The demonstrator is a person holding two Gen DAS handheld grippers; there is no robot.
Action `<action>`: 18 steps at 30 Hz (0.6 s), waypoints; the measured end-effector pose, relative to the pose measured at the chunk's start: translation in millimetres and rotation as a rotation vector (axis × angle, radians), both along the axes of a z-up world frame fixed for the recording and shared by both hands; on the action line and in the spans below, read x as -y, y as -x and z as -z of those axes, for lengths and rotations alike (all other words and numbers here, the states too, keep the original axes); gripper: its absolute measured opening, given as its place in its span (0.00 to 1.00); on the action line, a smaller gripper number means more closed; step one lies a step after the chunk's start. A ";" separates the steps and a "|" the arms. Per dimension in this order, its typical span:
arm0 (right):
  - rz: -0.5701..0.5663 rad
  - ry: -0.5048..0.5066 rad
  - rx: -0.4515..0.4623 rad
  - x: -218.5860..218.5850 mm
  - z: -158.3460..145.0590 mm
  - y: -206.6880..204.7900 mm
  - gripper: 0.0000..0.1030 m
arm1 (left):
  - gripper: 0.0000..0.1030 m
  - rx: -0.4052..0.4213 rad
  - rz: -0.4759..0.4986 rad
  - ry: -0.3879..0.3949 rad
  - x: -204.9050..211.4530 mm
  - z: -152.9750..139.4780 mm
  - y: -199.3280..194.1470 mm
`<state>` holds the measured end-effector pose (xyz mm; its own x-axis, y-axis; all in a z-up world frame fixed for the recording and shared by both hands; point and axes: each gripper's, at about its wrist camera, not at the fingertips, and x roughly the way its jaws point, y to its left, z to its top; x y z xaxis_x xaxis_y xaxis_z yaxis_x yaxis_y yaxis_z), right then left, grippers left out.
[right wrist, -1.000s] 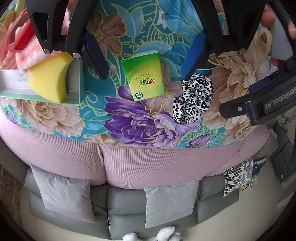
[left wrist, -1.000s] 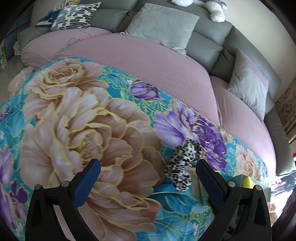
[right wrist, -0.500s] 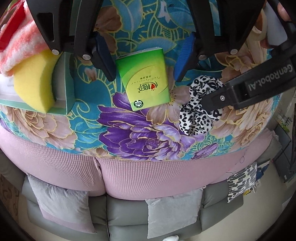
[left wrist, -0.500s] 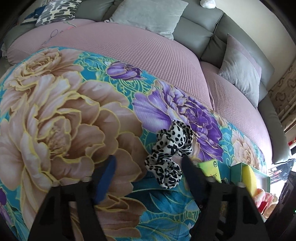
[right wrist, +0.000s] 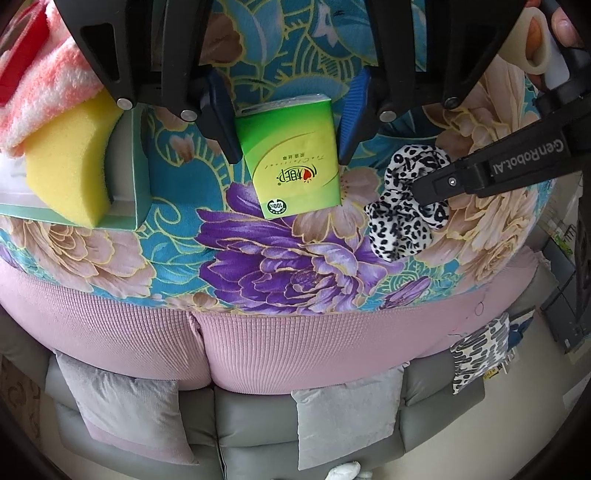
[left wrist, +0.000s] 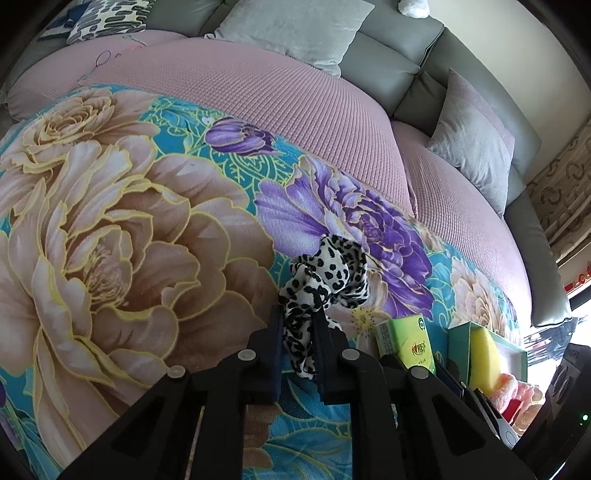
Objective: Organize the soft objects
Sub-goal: 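Grasp the leopard-print scrunchie with the left tool while the right tool grasps the green tissue pack, then carry the leopard-print scrunchie and green tissue pack over the white tray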
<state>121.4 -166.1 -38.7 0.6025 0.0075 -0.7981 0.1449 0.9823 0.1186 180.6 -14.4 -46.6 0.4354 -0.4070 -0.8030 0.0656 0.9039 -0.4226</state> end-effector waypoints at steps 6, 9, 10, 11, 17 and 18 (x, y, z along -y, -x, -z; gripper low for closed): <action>-0.007 0.005 0.028 -3.7 -15.5 10.0 0.53 | 0.12 0.033 -0.009 0.006 -7.0 -16.1 5.2; -0.005 0.012 0.043 -4.3 -25.9 17.5 0.53 | 0.12 0.060 -0.026 0.018 -14.2 -29.2 10.4; -0.003 0.014 0.047 -4.5 -29.3 20.1 0.53 | 0.12 0.073 -0.029 0.018 -16.4 -34.7 12.6; -0.002 0.015 0.050 -3.8 -32.7 22.4 0.53 | 0.12 0.085 -0.034 0.018 -18.8 -40.4 15.0; 0.015 0.033 0.075 -1.9 -54.4 41.8 0.53 | 0.12 0.125 -0.051 0.016 -28.3 -66.6 28.0; 0.019 0.036 0.078 -1.5 -58.1 46.1 0.53 | 0.12 0.127 -0.052 0.014 -28.6 -69.1 30.3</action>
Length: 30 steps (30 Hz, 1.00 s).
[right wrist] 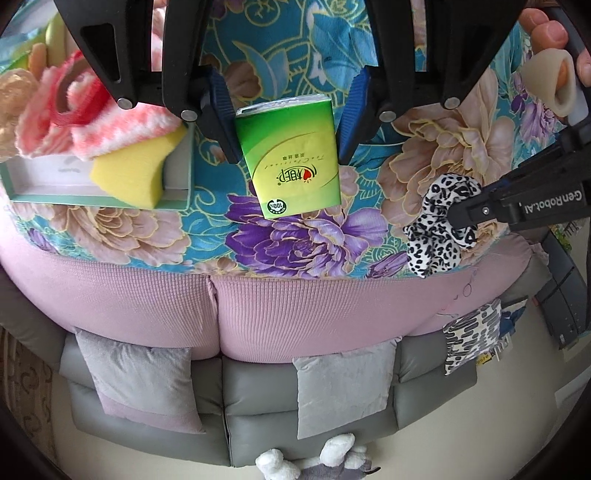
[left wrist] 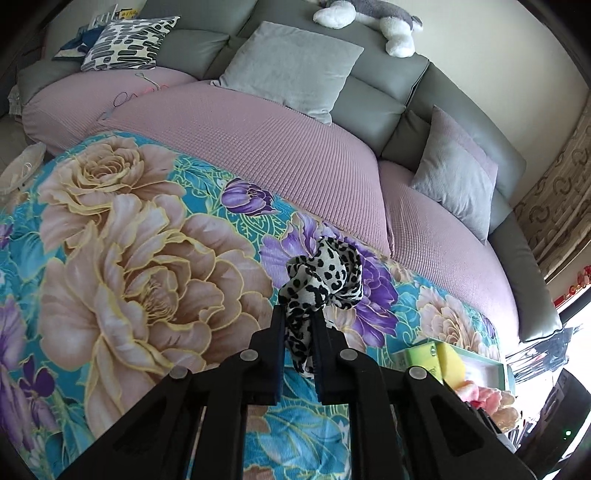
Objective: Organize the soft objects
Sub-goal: 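Carry the leopard-print scrunchie and green tissue pack over the white tray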
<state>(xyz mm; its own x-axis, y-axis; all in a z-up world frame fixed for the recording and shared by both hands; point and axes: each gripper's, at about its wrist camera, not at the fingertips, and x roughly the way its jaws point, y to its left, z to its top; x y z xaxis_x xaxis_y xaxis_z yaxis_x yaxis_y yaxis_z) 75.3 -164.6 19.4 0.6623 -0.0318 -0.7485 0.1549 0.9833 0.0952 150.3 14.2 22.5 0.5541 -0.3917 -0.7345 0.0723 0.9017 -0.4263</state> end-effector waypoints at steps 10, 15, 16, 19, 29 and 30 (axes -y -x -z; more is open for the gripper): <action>0.059 0.019 0.046 6.3 -28.4 52.9 0.53 | 0.12 0.001 0.001 -0.009 -4.1 -19.5 34.0; 0.079 0.027 0.050 8.2 -34.1 77.2 0.53 | 0.12 0.026 0.031 -0.039 3.4 -30.1 55.3; 0.087 0.024 0.050 9.6 -34.1 82.2 0.53 | 0.12 0.033 0.036 -0.046 4.8 -32.4 59.3; 0.112 0.008 0.041 14.8 -31.8 97.8 0.53 | 0.12 0.050 0.046 -0.059 7.9 -38.3 70.5; 0.201 -0.049 0.024 40.5 -25.8 137.8 0.53 | 0.12 0.072 0.069 -0.092 14.3 -45.0 95.4; 0.206 -0.054 0.024 42.7 -25.8 140.2 0.53 | 0.12 0.074 0.072 -0.097 16.4 -45.6 97.7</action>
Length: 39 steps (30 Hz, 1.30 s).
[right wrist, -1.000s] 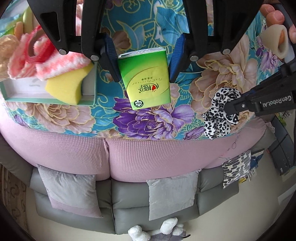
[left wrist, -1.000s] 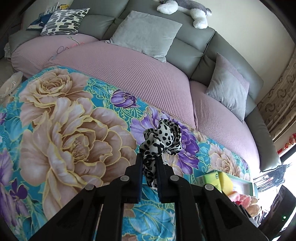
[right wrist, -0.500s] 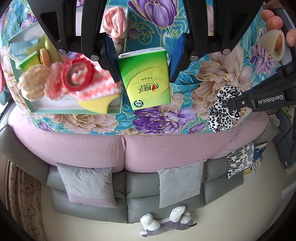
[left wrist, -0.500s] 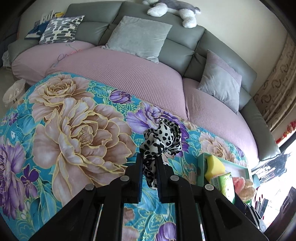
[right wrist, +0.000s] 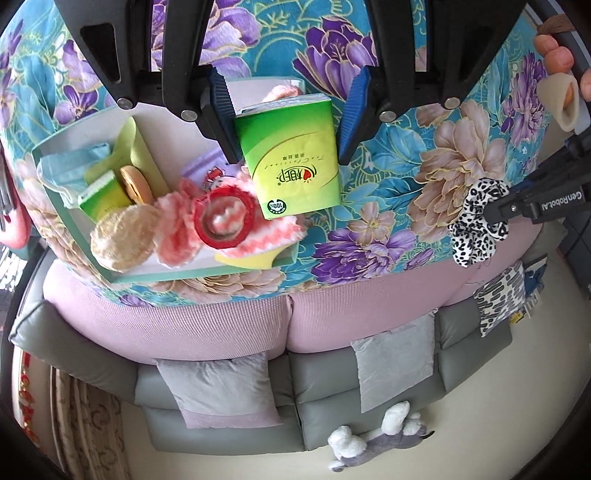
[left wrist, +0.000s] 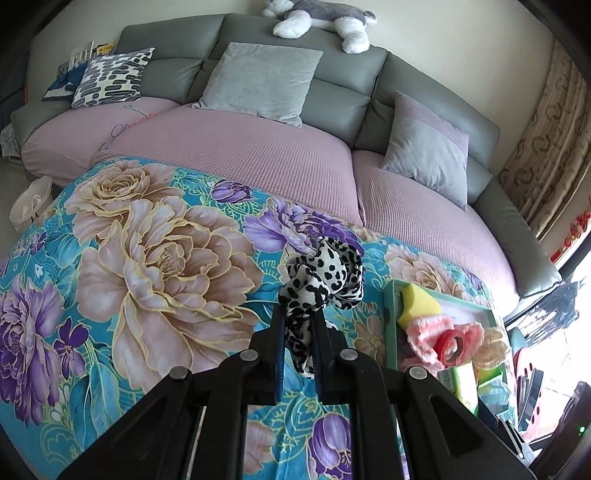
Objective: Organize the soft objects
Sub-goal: 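Carry the leopard-print scrunchie and green tissue pack over the white tray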
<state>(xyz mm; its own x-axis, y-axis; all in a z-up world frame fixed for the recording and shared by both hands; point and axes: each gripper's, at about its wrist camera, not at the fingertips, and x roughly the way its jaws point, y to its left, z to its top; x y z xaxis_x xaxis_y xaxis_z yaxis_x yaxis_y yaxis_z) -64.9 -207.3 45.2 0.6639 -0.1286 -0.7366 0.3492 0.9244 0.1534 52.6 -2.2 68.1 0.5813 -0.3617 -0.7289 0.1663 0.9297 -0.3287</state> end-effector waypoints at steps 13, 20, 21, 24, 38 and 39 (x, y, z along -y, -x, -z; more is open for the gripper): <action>0.014 -0.028 0.019 9.7 -2.1 10.7 0.53 | 0.13 0.020 0.061 -0.048 25.3 -0.7 20.9; 0.029 -0.027 0.036 16.2 -5.0 14.1 0.53 | 0.13 0.027 0.080 -0.056 36.2 -1.4 22.8; 0.035 -0.025 0.040 18.6 -6.2 15.6 0.53 | 0.13 0.028 0.081 -0.057 37.5 -1.5 22.8; 0.068 -0.011 0.050 29.0 -10.4 22.1 0.53 | 0.13 0.032 0.084 -0.057 41.9 -3.0 23.9; 0.283 0.001 0.030 102.0 -9.9 61.2 0.53 | 0.13 0.087 0.316 -0.041 113.7 -12.0 53.3; 0.294 0.000 0.032 106.1 -10.0 64.0 0.53 | 0.13 0.088 0.335 -0.041 119.3 -11.1 55.8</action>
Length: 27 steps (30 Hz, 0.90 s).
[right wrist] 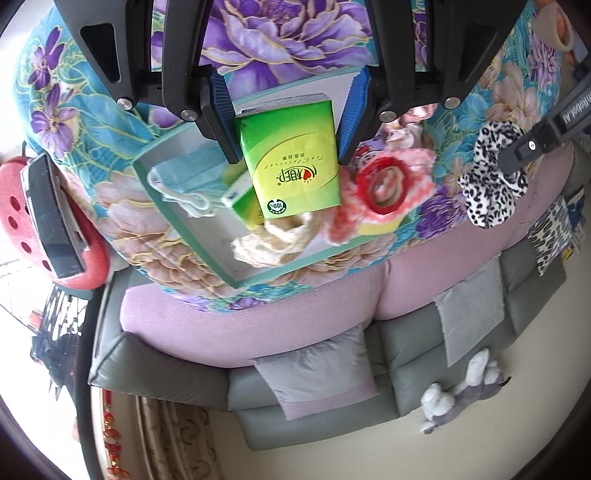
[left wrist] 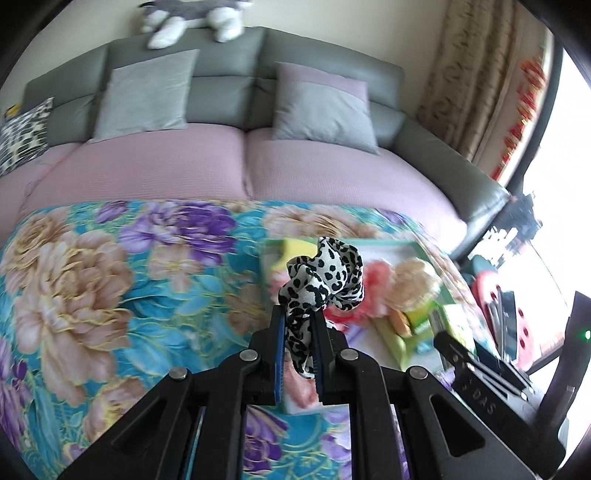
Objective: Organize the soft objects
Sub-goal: 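Carry the leopard-print scrunchie and green tissue pack over the white tray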
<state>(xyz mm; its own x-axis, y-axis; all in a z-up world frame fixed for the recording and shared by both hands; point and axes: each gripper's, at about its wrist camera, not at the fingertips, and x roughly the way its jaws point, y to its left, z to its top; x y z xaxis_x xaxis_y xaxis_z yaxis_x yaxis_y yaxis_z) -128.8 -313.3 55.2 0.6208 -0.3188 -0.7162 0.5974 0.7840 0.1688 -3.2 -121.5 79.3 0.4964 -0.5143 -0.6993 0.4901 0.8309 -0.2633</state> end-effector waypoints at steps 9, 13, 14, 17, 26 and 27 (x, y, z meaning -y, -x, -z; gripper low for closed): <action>0.026 -0.018 -0.004 14.9 4.8 4.9 0.53 | 0.13 -0.028 0.136 -0.048 47.3 17.8 17.8; 0.000 -0.031 -0.006 10.9 9.5 -0.3 0.53 | 0.13 -0.048 0.154 -0.077 56.5 28.8 20.2; -0.007 -0.039 -0.005 10.2 11.4 -1.7 0.53 | 0.13 -0.052 0.156 -0.083 58.2 31.6 20.0; -0.033 -0.070 -0.004 8.4 18.2 -6.8 0.53 | 0.13 -0.067 0.160 -0.097 62.5 38.0 18.5; -0.057 -0.116 -0.004 9.3 31.1 -13.5 0.53 | 0.14 -0.098 0.170 -0.134 71.8 54.6 15.7; -0.063 -0.120 0.000 8.8 32.1 -14.4 0.53 | 0.14 -0.098 0.173 -0.137 73.1 55.5 15.8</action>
<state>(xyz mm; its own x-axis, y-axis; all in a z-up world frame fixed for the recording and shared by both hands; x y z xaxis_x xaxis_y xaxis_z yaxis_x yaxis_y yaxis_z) -114.5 -322.2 23.1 0.6365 -0.1913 -0.7471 0.5479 0.7939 0.2636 -18.9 -194.6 23.8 0.3351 -0.4830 -0.8089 0.6059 0.7680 -0.2076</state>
